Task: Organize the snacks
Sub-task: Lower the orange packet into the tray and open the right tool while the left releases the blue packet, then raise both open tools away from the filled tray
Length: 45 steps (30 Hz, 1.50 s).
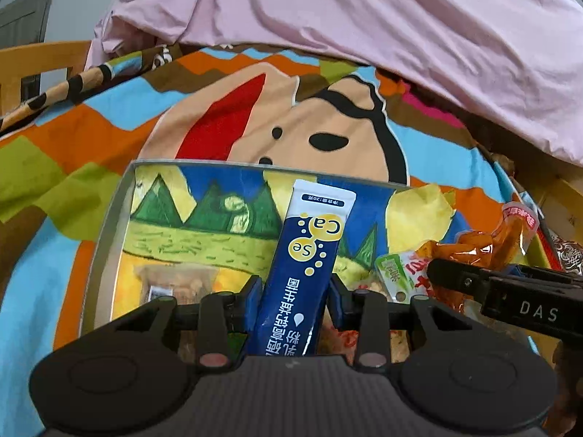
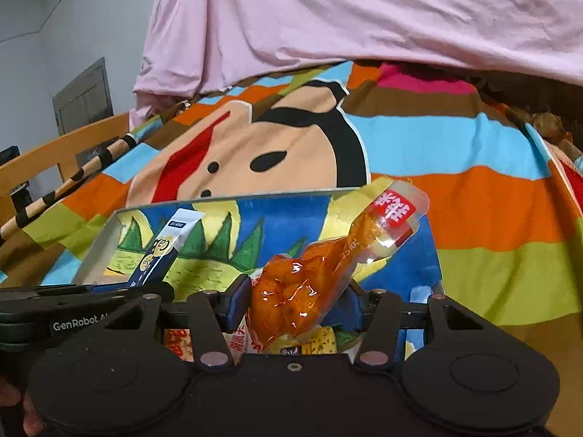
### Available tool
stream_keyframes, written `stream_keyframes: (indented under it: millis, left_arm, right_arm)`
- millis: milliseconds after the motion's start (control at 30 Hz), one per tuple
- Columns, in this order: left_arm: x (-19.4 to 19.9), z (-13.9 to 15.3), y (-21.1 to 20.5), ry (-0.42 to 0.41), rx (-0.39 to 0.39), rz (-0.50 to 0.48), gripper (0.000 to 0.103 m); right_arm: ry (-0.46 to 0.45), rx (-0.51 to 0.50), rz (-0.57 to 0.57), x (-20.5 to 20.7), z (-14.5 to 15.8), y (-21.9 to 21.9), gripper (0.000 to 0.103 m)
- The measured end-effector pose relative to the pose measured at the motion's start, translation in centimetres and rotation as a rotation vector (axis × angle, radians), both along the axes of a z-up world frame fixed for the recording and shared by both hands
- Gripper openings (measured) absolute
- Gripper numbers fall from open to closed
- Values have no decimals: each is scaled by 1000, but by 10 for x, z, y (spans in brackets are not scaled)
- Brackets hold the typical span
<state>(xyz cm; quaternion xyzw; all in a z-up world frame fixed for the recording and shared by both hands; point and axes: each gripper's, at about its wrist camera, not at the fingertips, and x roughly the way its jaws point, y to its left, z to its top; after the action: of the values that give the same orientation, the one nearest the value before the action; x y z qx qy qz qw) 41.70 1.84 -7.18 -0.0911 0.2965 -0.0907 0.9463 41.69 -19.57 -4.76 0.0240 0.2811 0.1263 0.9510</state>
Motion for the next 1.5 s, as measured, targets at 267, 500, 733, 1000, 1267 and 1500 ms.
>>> stream_keyframes:
  millis: [267,500,733,1000,1267,1500]
  left_arm:
    - [1,-5,-4,22,9,-3,43]
    - [-3,1,-9,29,23,-9,59]
    - [-21,18,-4,-6,15,10,81]
    - [-68,39,3,-66,8,34,103]
    - [-132,53,10,-96,33,73,103]
    - [-197,61,11,-120,55,101,103]
  right_arm:
    - [30,-9,-15,6,-6,-2,59]
    - [10,-58,-25,3,2,-5,89]
    - [-61,-95,-15,-17,24,-11,98]
    - [-128,-64,-10,-67,45,-26,102]
    - [-169,-3,-21,-131,63,-44,102]
    - [-172,5,-11,-194,67,-54,102]
